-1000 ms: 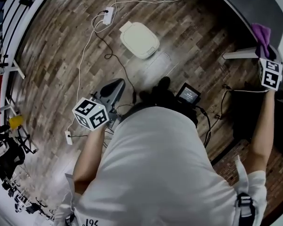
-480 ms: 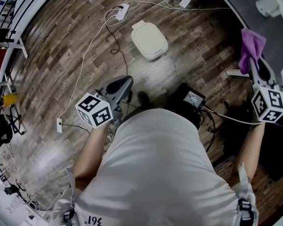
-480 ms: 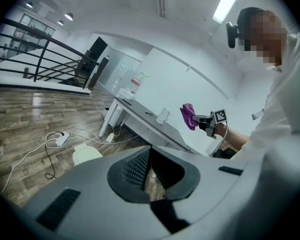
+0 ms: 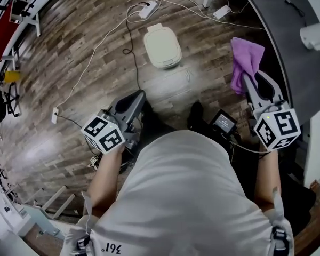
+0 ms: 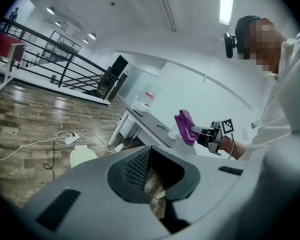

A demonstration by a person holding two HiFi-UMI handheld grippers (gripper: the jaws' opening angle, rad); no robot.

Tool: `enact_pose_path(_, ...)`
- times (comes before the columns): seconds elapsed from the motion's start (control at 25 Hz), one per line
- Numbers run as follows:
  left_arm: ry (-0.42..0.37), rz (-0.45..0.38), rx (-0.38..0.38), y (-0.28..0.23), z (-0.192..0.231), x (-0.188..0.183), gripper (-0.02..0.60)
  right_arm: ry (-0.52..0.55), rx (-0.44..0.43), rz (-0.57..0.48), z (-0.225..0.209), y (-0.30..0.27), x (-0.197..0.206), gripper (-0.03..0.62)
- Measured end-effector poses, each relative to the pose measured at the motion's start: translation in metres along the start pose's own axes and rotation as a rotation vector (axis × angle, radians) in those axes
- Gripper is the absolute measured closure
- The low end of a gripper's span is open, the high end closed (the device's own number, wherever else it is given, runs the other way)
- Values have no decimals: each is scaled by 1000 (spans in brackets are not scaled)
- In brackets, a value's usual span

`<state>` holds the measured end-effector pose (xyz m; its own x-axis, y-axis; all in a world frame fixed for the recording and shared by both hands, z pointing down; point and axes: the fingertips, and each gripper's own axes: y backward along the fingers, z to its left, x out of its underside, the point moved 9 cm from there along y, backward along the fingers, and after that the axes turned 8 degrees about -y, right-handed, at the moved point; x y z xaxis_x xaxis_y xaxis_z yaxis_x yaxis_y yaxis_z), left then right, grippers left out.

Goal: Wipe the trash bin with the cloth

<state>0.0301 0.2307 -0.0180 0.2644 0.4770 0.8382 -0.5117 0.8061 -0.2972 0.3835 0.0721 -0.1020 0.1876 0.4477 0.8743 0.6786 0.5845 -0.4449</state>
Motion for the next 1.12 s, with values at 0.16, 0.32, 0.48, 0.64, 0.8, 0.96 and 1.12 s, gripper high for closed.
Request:
enact_pose_path(0.16,23,-56,-73,-15,-43,11,577,23,-97,26,-19,0,5,503)
enact_pose_path(0.32,42,-92,-102,-17,-71,15,577,55,-159,47,-18,0,5,503)
enact_pose_path(0.48,29,-97,-89,-13,-81,13,577,33,-179,58,-9,-2,9,503)
enact_pose_path(0.64,13,-116,-93,-1,-82,15,577,26,-201,73,9,-6,18,503)
enact_pose_path(0.8,14,-127,-96,14,-82,21,577,19,-220,90,25,-7,24,503)
enact_pose_path(0.96,6,-131,-95,28,-82,24,577,25,-224,103,35,-3,26,503)
enact_pose_path(1.12,11,-117,-95,36,-81,31,577,47,-208,123,40,0,31,503)
